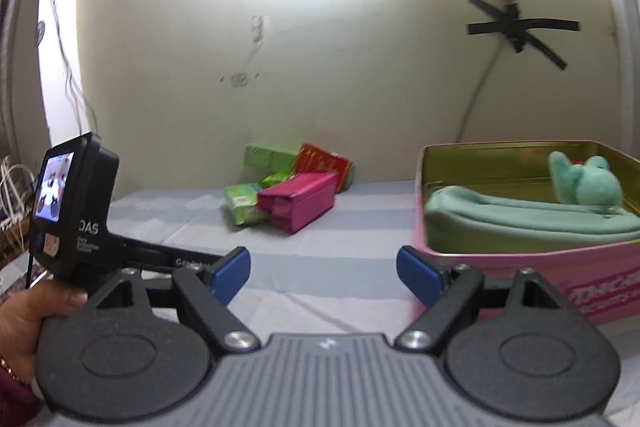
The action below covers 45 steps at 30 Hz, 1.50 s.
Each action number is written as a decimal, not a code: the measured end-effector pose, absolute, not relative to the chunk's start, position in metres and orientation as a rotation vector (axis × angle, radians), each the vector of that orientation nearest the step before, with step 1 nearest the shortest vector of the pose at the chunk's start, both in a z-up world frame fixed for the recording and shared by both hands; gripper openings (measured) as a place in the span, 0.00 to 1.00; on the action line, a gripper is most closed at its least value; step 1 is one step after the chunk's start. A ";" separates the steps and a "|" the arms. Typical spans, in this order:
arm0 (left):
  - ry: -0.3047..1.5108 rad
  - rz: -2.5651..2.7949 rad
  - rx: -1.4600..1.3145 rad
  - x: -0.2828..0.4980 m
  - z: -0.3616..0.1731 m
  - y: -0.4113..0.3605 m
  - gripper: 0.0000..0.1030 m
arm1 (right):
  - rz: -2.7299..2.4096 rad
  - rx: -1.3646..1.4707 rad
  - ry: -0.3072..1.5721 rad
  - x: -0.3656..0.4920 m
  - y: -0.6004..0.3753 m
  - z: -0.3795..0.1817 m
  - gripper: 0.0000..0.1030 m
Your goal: Organize objects
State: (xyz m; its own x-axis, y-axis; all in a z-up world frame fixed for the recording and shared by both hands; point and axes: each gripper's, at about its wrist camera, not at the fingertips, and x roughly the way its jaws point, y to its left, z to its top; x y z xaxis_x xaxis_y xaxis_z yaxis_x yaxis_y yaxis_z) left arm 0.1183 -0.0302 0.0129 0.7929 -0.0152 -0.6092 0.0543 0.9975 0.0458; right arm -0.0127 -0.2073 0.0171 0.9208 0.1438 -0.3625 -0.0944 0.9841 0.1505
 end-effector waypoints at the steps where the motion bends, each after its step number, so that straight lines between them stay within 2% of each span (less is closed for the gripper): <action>1: 0.657 -0.029 0.057 0.120 0.012 -0.025 0.90 | 0.131 0.125 0.389 -0.010 -0.204 0.017 0.81; 7: 0.644 0.049 0.023 0.130 0.011 0.018 0.90 | 0.188 0.093 0.446 0.014 -0.182 0.013 0.81; 13: 0.644 0.093 -0.140 0.139 0.011 0.057 0.90 | 0.233 0.084 0.483 0.054 -0.163 0.013 0.81; 20: 0.630 0.056 -0.083 0.136 0.012 0.043 0.91 | 0.146 0.145 0.501 0.148 -0.148 0.021 0.99; 28: 0.660 0.041 -0.091 0.141 0.011 0.044 0.91 | 0.033 0.353 0.689 0.253 -0.155 -0.004 1.00; 30: 0.662 0.039 -0.087 0.141 0.011 0.043 0.91 | 0.027 0.394 0.734 0.262 -0.160 -0.017 0.95; 35: 0.664 0.036 -0.087 0.142 0.012 0.043 0.91 | 0.063 0.376 0.711 0.239 -0.167 -0.018 0.84; 45: 0.655 0.022 -0.148 0.140 0.012 0.050 0.94 | 0.345 0.102 0.728 0.120 -0.159 -0.008 0.83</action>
